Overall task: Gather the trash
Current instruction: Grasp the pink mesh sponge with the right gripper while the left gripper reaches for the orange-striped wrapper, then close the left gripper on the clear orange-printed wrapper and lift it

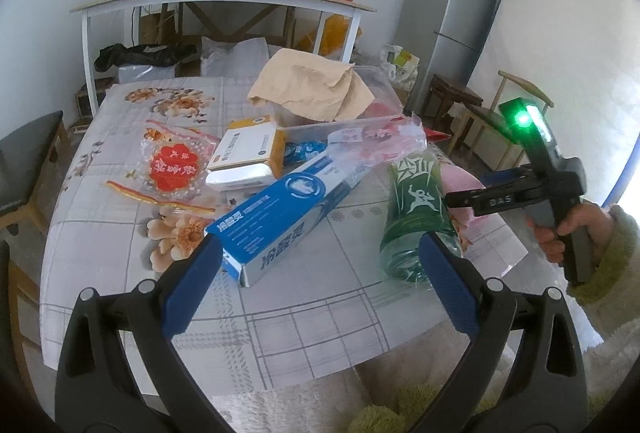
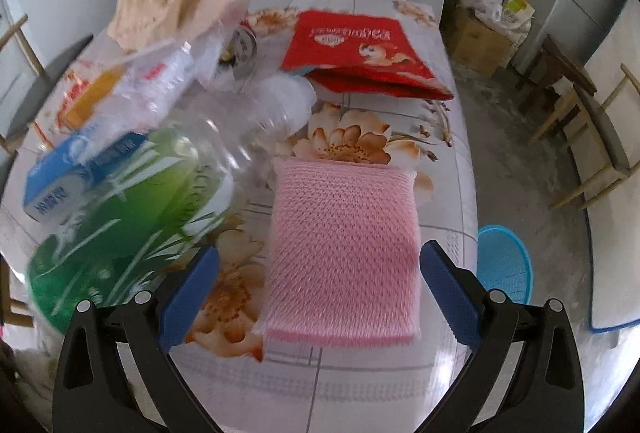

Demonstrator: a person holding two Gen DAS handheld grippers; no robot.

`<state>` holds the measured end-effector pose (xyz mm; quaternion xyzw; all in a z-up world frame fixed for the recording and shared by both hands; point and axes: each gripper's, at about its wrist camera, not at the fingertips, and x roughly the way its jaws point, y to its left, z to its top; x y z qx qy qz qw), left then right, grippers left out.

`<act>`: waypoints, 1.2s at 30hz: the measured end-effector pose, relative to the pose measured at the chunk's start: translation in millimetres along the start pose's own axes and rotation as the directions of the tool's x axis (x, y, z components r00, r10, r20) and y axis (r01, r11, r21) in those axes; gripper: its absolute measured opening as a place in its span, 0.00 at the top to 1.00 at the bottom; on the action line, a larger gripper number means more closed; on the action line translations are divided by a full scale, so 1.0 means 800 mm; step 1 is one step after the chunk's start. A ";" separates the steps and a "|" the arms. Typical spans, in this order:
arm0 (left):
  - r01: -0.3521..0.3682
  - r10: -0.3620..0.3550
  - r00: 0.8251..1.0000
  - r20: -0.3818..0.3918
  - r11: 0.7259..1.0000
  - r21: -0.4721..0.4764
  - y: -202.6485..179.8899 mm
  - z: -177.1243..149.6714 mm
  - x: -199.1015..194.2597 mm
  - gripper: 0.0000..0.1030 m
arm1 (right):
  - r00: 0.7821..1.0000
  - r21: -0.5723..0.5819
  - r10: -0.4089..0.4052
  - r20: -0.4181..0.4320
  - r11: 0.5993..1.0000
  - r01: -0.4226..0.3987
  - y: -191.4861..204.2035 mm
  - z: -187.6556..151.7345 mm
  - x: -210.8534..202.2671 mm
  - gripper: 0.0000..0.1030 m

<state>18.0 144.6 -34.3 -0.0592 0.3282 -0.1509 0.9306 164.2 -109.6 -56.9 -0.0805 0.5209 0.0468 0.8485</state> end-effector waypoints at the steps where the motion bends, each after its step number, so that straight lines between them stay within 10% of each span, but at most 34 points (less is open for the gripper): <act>1: 0.002 -0.002 1.000 -0.002 1.000 0.000 0.001 0.000 0.000 0.08 | 1.000 -0.005 -0.009 -0.007 1.000 0.009 0.000 0.002 0.004 0.05; 15: -0.040 0.040 0.999 0.011 0.999 0.010 0.026 0.022 0.007 0.08 | 0.998 0.043 -0.013 -0.054 0.999 0.015 -0.013 0.012 0.035 0.13; 24: -0.140 0.143 0.990 0.013 0.979 -0.150 0.106 0.056 0.026 0.20 | 0.998 0.083 0.014 -0.054 0.996 -0.009 -0.011 0.007 0.038 0.22; 36: -0.135 0.065 0.989 -0.135 0.769 -0.625 0.282 0.052 0.095 0.55 | 0.998 0.111 0.034 -0.056 0.993 -0.028 -0.016 0.008 0.039 0.22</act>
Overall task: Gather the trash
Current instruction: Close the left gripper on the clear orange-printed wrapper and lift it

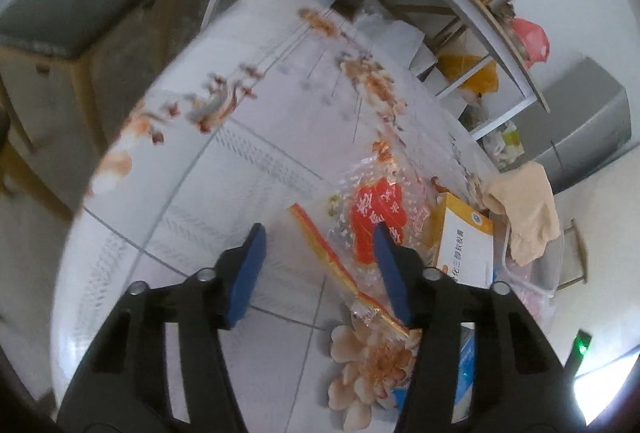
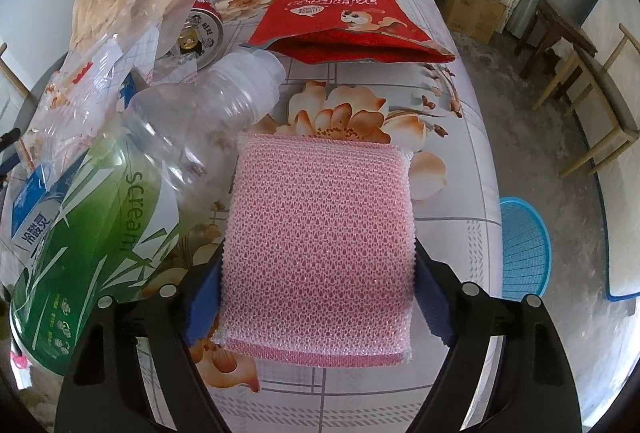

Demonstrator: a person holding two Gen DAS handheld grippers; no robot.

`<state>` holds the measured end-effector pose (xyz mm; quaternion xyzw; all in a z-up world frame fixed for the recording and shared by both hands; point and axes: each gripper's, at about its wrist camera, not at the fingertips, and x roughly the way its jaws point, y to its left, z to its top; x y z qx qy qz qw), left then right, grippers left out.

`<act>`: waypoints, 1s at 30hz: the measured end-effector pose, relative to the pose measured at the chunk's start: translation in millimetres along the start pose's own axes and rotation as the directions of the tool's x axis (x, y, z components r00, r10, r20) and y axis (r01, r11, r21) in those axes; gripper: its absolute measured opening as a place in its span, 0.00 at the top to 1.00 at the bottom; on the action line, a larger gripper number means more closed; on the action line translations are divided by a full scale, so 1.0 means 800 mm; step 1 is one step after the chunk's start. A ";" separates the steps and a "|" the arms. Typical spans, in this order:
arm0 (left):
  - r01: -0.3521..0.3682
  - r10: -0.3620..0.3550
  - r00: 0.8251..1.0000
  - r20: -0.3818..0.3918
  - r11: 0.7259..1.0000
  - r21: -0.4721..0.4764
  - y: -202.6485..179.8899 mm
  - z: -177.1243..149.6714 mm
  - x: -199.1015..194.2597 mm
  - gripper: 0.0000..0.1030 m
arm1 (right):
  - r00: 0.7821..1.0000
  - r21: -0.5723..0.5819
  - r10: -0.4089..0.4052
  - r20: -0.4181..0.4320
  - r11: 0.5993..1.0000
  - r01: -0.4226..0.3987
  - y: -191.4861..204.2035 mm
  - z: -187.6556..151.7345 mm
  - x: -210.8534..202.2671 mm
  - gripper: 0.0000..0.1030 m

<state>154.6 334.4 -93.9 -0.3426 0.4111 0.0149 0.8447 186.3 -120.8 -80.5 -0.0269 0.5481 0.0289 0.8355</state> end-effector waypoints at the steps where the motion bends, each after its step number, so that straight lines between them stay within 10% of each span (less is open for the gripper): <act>1: 0.014 -0.014 1.000 -0.006 1.000 -0.007 0.001 0.000 0.003 0.56 | 1.000 0.001 0.000 0.000 1.000 0.000 0.001 0.000 0.000 0.22; 10: 0.163 -0.168 0.985 -0.038 0.980 -0.113 0.002 -0.019 0.021 0.65 | 1.000 0.005 0.001 0.006 1.000 -0.001 0.001 0.003 0.002 0.22; 30: 0.124 -0.116 0.991 0.068 0.983 -0.132 0.004 -0.020 0.010 0.95 | 0.999 0.011 -0.011 0.032 1.000 0.011 0.007 -0.006 -0.005 0.23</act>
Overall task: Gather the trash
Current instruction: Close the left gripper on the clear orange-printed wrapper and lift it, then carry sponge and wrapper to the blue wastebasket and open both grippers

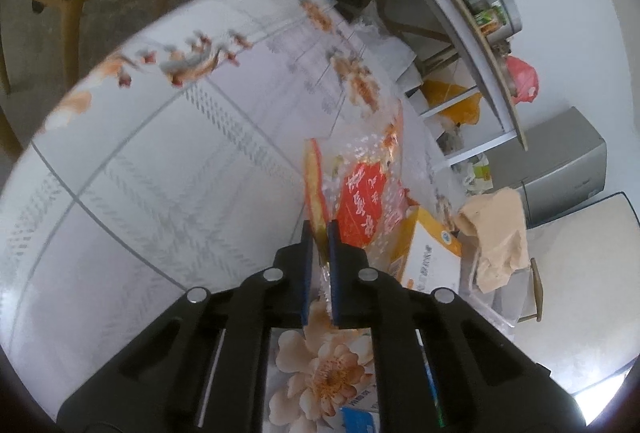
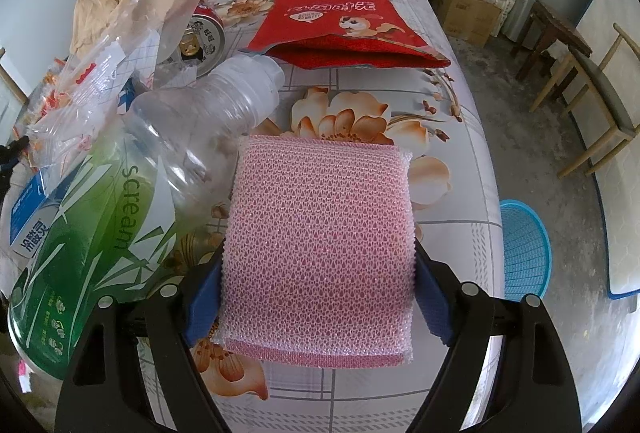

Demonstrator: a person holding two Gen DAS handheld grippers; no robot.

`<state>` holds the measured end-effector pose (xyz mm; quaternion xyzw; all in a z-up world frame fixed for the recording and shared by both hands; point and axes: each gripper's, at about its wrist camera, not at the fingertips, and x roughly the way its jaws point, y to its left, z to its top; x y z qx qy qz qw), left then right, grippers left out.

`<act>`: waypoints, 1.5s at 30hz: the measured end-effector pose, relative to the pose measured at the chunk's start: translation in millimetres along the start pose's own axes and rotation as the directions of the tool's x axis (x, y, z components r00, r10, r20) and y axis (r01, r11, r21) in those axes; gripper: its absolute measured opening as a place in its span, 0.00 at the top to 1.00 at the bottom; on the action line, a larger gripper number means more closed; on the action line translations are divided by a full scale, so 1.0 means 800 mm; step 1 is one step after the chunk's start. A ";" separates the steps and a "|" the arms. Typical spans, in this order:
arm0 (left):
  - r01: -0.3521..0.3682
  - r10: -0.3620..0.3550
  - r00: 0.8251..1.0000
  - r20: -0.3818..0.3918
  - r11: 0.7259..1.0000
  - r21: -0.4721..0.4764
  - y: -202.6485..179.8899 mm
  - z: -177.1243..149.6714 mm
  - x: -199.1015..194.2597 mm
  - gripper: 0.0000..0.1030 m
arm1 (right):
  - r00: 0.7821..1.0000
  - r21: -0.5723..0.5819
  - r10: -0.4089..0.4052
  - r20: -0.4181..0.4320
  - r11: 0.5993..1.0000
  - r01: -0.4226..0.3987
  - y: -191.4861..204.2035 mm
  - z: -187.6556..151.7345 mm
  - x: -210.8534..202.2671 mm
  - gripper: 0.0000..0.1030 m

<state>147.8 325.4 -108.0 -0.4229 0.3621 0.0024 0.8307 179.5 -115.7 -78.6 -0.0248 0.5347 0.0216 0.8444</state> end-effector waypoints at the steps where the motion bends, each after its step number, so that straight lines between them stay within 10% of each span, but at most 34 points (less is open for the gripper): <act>1: -0.002 0.002 1.000 0.017 1.000 0.015 -0.004 0.000 -0.007 0.95 | 1.000 0.002 -0.001 0.001 1.000 0.001 0.000 0.000 -0.001 0.23; 20: -0.047 0.004 0.965 0.263 0.986 0.160 -0.055 0.001 -0.127 0.98 | 0.996 0.076 -0.055 0.076 0.996 0.050 -0.023 -0.011 -0.049 0.25; 31: -0.010 -0.111 0.928 0.356 0.947 0.322 -0.129 -0.026 -0.204 0.98 | 0.972 0.152 -0.057 0.228 0.988 0.022 -0.054 -0.026 -0.127 0.25; 37: 0.079 -0.240 0.930 0.279 0.871 0.485 -0.210 -0.058 -0.208 0.98 | 0.948 0.225 -0.059 0.313 0.974 -0.014 -0.090 -0.052 -0.169 0.25; 45: 0.291 -0.336 0.940 -0.065 0.685 0.668 -0.375 -0.130 -0.135 0.98 | 0.928 0.450 -0.153 0.339 0.893 -0.018 -0.185 -0.113 -0.190 0.25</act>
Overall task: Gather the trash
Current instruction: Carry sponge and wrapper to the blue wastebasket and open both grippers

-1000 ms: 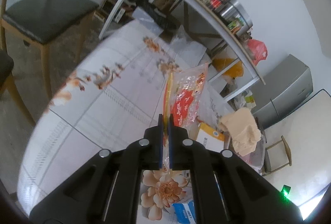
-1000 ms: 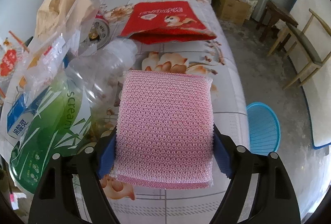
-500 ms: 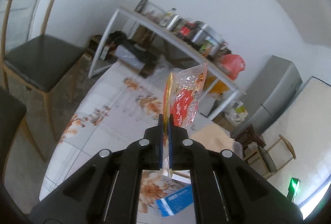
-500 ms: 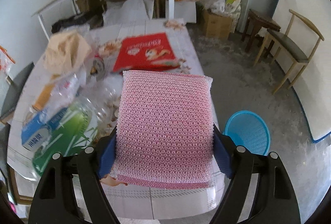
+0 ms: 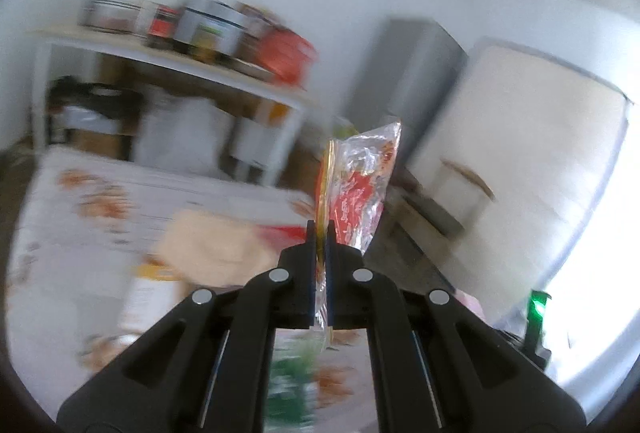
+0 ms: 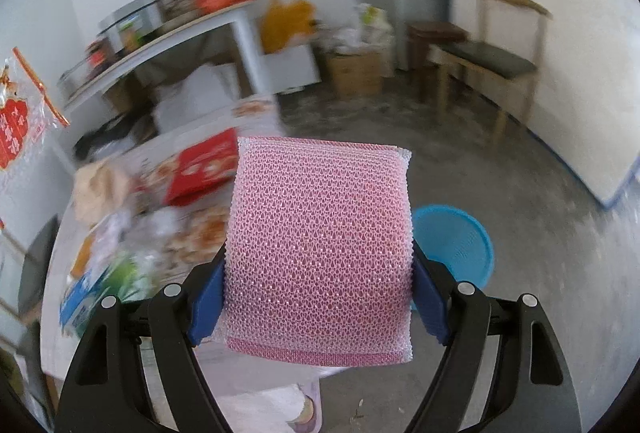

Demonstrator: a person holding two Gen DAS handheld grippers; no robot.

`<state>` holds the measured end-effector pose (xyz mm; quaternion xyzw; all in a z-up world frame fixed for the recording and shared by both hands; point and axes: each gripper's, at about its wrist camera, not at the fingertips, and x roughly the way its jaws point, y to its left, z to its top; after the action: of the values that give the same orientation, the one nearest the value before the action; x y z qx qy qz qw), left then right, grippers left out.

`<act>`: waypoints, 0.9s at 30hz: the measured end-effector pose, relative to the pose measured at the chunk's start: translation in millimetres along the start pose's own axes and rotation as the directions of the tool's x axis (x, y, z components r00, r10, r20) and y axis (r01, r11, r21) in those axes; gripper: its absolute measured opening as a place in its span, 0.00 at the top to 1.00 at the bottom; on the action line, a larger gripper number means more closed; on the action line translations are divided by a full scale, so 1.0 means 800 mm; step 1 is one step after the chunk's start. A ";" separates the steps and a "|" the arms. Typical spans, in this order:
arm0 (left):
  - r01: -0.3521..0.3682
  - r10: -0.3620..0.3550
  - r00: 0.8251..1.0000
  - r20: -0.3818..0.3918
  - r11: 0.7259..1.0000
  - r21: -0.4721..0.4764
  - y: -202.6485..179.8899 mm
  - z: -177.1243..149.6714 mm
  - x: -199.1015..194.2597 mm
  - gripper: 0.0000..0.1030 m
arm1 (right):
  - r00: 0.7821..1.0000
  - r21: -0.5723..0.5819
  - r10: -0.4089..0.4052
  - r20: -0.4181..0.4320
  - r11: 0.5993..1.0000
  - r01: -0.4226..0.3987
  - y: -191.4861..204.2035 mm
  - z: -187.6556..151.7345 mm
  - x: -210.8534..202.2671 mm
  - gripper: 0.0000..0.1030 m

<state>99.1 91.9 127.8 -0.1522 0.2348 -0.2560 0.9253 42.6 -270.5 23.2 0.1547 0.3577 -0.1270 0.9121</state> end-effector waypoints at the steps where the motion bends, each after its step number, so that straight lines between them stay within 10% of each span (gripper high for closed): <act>1: 0.049 -0.047 0.997 -0.058 0.998 0.034 -0.025 0.003 0.032 0.98 | 1.000 0.045 0.000 0.001 0.999 0.000 -0.018 -0.002 0.000 0.25; 5: 0.149 -0.121 0.962 -0.245 0.984 0.100 -0.096 0.004 0.129 0.98 | 1.000 0.223 0.005 -0.011 0.975 -0.003 -0.088 -0.011 0.015 0.25; 12: 0.240 -0.079 0.830 -0.552 0.944 0.226 -0.220 -0.059 0.336 0.98 | 0.993 0.508 0.098 -0.070 0.860 -0.049 -0.201 -0.039 0.087 0.25; 18: 0.227 0.051 0.742 -0.668 0.919 0.322 -0.270 -0.155 0.464 0.98 | 0.974 0.671 0.188 -0.124 0.739 -0.057 -0.272 -0.062 0.184 0.25; 23: 0.201 0.089 0.715 -0.694 0.924 0.325 -0.294 -0.201 0.537 0.98 | 0.969 0.738 0.218 -0.119 0.672 -0.061 -0.305 -0.065 0.261 0.23; 25: 0.207 0.090 0.691 -0.717 0.926 0.316 -0.305 -0.220 0.564 0.81 | 0.965 0.764 0.245 -0.092 0.638 -0.090 -0.318 -0.061 0.292 0.21; 27: 0.196 0.112 0.669 -0.735 0.927 0.320 -0.311 -0.237 0.580 0.31 | 0.967 0.785 0.225 -0.115 0.618 -0.050 -0.333 -0.067 0.323 0.15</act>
<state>254.2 -396.4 -97.6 0.1382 0.5332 -0.3570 0.7544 102.0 -527.0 -244.0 0.5713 0.3457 -0.1813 0.7220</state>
